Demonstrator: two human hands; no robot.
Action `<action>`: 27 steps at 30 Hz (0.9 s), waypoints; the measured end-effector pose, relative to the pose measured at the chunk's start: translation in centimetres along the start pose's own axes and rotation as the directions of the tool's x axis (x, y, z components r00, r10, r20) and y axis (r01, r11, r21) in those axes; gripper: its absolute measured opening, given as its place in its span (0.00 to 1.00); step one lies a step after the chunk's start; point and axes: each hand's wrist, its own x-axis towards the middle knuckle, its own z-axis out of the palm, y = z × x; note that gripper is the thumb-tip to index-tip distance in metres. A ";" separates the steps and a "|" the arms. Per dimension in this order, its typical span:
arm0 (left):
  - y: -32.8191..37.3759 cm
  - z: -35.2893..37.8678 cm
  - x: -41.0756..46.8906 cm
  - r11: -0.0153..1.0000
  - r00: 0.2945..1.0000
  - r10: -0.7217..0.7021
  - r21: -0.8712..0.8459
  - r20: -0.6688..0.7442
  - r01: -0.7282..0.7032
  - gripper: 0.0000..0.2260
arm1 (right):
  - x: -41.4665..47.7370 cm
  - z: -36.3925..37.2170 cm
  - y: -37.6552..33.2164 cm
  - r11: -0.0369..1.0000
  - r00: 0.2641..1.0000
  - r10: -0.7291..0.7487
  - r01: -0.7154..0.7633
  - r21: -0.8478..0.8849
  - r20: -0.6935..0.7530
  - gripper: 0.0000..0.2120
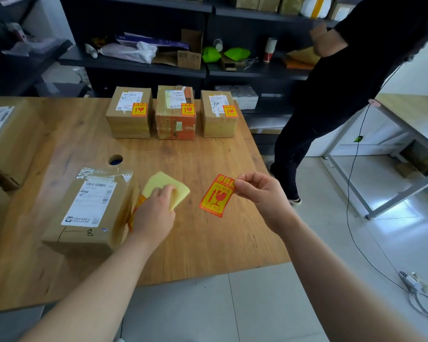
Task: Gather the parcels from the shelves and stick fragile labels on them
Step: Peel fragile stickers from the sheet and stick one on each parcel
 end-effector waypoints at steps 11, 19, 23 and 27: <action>0.0 -0.1 -1.0 0.691 0.959 -0.147 -0.669 0.242 0.275 0.10 | 1.7 2.7 1.3 0.986 0.995 0.101 -0.099 -0.137 0.011 0.03; -3.7 -4.9 -3.1 0.617 0.952 -0.211 -0.725 0.223 0.306 0.03 | 2.9 10.9 0.6 0.968 0.993 0.090 -0.068 -0.240 0.078 0.00; -7.5 -6.5 -3.9 0.583 0.935 -0.305 -0.741 0.180 0.332 0.03 | 2.7 15.2 0.4 0.980 0.998 0.046 -0.035 -0.194 0.053 0.13; -11.3 -8.6 -3.9 0.533 0.912 -0.372 -0.763 0.175 0.365 0.02 | 1.8 19.3 0.1 0.964 0.991 0.122 -0.107 -0.245 0.048 0.04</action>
